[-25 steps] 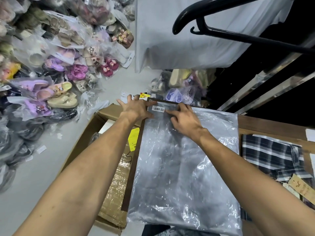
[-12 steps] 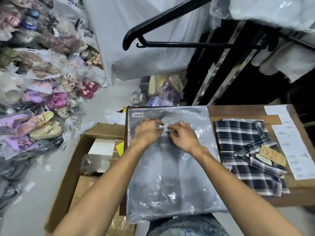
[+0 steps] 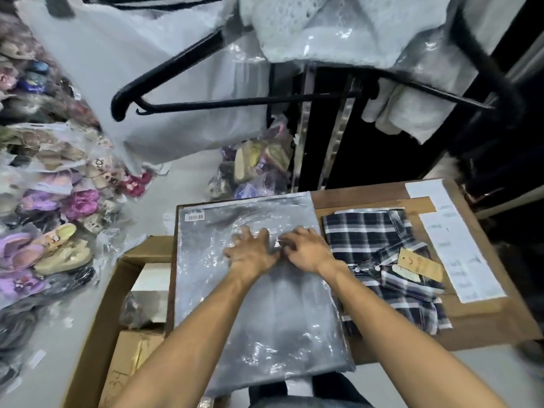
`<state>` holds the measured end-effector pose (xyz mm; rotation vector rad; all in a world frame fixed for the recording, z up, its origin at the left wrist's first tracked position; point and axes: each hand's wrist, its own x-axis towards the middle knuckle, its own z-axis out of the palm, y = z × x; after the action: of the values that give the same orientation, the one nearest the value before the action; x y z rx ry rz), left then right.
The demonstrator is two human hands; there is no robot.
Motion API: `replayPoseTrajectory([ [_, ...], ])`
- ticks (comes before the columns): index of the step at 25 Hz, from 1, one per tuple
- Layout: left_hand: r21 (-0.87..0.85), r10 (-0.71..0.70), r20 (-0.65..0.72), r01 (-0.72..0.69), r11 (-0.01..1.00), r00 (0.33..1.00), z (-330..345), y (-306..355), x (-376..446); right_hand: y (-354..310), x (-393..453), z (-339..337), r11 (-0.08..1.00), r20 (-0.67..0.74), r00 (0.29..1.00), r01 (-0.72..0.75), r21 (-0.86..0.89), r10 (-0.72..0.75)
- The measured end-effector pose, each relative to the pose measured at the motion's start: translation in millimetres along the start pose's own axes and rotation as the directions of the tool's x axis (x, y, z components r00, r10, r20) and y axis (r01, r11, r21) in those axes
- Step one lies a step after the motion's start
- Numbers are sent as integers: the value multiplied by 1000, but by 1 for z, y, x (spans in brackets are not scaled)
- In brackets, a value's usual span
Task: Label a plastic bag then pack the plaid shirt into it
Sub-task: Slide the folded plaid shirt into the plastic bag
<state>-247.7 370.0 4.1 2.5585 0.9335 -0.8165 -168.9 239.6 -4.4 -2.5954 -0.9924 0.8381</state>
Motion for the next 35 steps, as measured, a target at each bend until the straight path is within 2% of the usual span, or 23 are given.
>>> replayPoseTrajectory([
  [2, 0, -98, 20, 98, 995, 995, -1, 17, 0, 22, -6, -18, 996, 5, 999, 51, 77, -52],
  [4, -31, -152, 39, 153, 988, 988, 2, 34, -2, 56, -19, -36, 997, -41, 997, 68, 26, -67],
  [6, -91, -154, 60, 159, 983, 986, 5, 46, -1, 92, -30, -49, 996, -80, 996, 31, -86, -38],
  [9, -118, -144, 83, 153, 981, 986, 6, 52, 5, 130, -40, -60, 983, -56, 996, -71, -167, 63],
  [12, -103, -131, 89, 140, 985, 987, 7, 52, 6, 149, -47, -56, 977, -7, 993, -121, -177, 122],
  [15, -84, -87, 110, 97, 992, 990, 9, 50, -1, 155, -56, -45, 982, -8, 988, -154, -112, 154],
  [20, 12, 83, 96, -85, 996, 992, 14, 21, -1, 153, -50, -49, 980, 61, 978, -201, -7, 201],
  [23, 154, 213, 121, -231, 961, 969, 11, -1, -6, 150, -46, -53, 975, 103, 969, -223, -10, 223],
  [27, 359, 419, 191, -461, 811, 887, 8, -27, -17, 145, -49, -48, 964, 103, 959, -265, -17, 265],
  [32, 487, 553, 335, -642, 592, 763, 11, -34, -34, 146, -56, -37, 966, 87, 962, -259, -6, 259],
  [34, 481, 580, 363, -680, 553, 729, 14, -35, -38, 146, -59, -31, 969, 82, 965, -248, -1, 248],
  [35, 448, 597, 346, -687, 573, 724, 14, -33, -40, 145, -62, -29, 969, 82, 966, -248, 0, 247],
])
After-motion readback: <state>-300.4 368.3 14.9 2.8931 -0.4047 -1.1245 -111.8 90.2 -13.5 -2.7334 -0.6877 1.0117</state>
